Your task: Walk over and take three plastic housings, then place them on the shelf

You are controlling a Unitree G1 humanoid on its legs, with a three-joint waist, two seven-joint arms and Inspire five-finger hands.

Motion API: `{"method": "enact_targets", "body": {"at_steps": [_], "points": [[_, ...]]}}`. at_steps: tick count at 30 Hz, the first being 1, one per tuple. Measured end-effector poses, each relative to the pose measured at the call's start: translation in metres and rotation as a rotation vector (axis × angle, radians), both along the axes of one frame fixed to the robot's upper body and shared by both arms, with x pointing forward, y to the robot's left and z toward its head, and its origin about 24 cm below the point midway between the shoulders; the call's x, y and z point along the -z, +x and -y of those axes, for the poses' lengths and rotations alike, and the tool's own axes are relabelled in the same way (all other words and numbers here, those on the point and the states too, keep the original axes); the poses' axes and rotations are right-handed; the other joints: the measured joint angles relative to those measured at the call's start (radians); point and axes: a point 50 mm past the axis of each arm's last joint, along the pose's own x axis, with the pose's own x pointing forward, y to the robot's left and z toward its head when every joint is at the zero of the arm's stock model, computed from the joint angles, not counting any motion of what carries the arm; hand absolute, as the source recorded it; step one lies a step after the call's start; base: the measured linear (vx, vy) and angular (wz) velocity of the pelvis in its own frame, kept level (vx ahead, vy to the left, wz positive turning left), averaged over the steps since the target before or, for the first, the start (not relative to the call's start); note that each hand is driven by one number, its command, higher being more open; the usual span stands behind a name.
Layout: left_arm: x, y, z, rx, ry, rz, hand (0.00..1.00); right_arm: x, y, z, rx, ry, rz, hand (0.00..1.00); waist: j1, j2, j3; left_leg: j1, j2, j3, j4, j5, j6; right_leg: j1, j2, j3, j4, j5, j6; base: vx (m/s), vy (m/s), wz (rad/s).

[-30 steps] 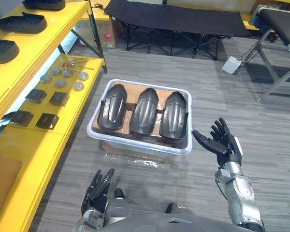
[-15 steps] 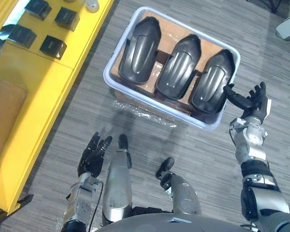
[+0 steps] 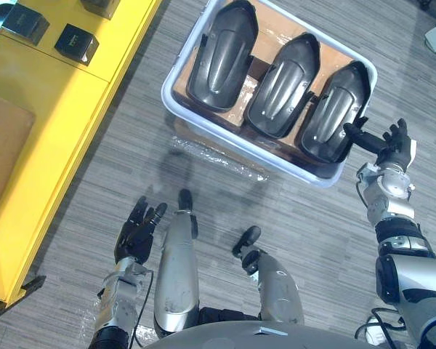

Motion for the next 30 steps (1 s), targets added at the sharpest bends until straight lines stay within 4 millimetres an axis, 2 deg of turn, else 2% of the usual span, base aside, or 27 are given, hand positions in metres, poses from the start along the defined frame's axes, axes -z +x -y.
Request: {"method": "enact_targets", "body": {"at_steps": [3, 5, 6, 8, 10, 13, 15, 20, 22, 27, 30], "points": [[-0.002, 0.007, 0.002, 0.005, -0.019, 0.022, 1.0, -0.013, 0.002, 0.013, 0.017, 0.01, -0.007, 1.0, 0.01, 0.006, 0.004, -0.023, -0.005, -0.006, -0.002, 0.009, 0.002, -0.031, -0.015, -0.011, 0.028, -0.006, -0.007, -0.02, -0.013, 0.08], [-0.002, 0.012, 0.007, 0.017, -0.036, 0.028, 1.0, -0.021, 0.003, 0.02, 0.023, 0.011, -0.007, 1.0, 0.013, 0.021, 0.012, -0.023, -0.015, -0.01, -0.004, 0.013, 0.006, -0.034, -0.03, -0.018, 0.048, -0.017, -0.003, -0.02, -0.024, 0.1], [-0.002, 0.013, 0.009, 0.025, -0.04, 0.032, 1.0, -0.025, 0.006, 0.02, 0.017, 0.004, -0.013, 0.0, 0.016, 0.025, 0.012, -0.028, -0.019, -0.007, -0.004, 0.015, 0.01, -0.049, -0.04, -0.018, 0.07, -0.026, -0.005, -0.03, -0.011, 0.03], [-0.003, 0.014, 0.012, 0.034, -0.053, 0.044, 1.0, -0.033, 0.01, 0.019, 0.014, -0.003, -0.01, 0.0, 0.022, 0.034, 0.016, -0.044, -0.028, -0.01, -0.004, 0.02, 0.013, -0.074, -0.055, -0.021, 0.102, -0.038, -0.005, -0.02, -0.023, 0.1], [-0.003, 0.02, 0.023, 0.046, -0.096, 0.062, 1.0, -0.044, 0.01, 0.025, 0.048, -0.037, -0.021, 0.0, 0.029, 0.062, 0.025, -0.072, -0.045, -0.022, -0.002, 0.03, 0.018, -0.108, -0.082, -0.032, 0.15, -0.059, -0.003, -0.01, -0.035, 0.23], [-0.001, 0.019, 0.027, 0.046, -0.11, 0.055, 1.0, -0.059, 0.003, 0.046, 0.133, -0.072, -0.046, 0.0, 0.033, 0.072, 0.027, -0.104, -0.054, -0.03, 0.011, 0.034, 0.021, -0.146, -0.105, -0.044, 0.202, -0.08, -0.006, -0.01, -0.036, 0.14], [0.001, 0.018, 0.027, 0.045, -0.111, 0.048, 1.0, -0.061, 0.001, 0.049, 0.143, -0.094, -0.07, 0.0, 0.031, 0.074, 0.028, -0.113, -0.056, -0.036, 0.016, 0.032, 0.017, -0.156, -0.116, -0.051, 0.229, -0.096, -0.008, 0.0, -0.049, 0.09], [-0.001, 0.02, 0.033, 0.056, -0.131, 0.073, 1.0, -0.06, 0.002, 0.048, 0.114, -0.245, -0.192, 0.0, 0.026, 0.088, 0.029, -0.111, -0.053, -0.048, 0.017, 0.042, 0.001, -0.168, -0.129, -0.061, 0.284, -0.14, -0.022, -0.01, -0.09, 0.06], [-0.002, 0.02, 0.032, 0.051, -0.139, 0.079, 1.0, -0.058, 0.005, 0.042, 0.081, -0.255, -0.199, 0.0, 0.024, 0.089, 0.028, -0.108, -0.048, -0.051, 0.016, 0.046, -0.002, -0.169, -0.126, -0.061, 0.293, -0.148, -0.029, 0.0, -0.097, -0.01], [-0.009, 0.024, 0.032, 0.055, -0.154, 0.126, 1.0, -0.074, 0.013, 0.033, 0.071, -0.383, -0.2, 0.0, 0.023, 0.092, 0.027, -0.097, -0.034, -0.056, 0.015, 0.055, -0.011, -0.163, -0.116, -0.06, 0.306, -0.157, -0.039, -0.01, -0.082, -0.01], [-0.008, 0.022, 0.031, 0.058, -0.153, 0.126, 1.0, -0.069, 0.012, 0.033, 0.079, -0.425, -0.262, 0.0, 0.026, 0.092, 0.027, -0.059, -0.034, -0.055, 0.004, 0.057, -0.012, -0.124, -0.112, -0.061, 0.296, -0.157, -0.039, -0.01, -0.042, 0.04]]}}
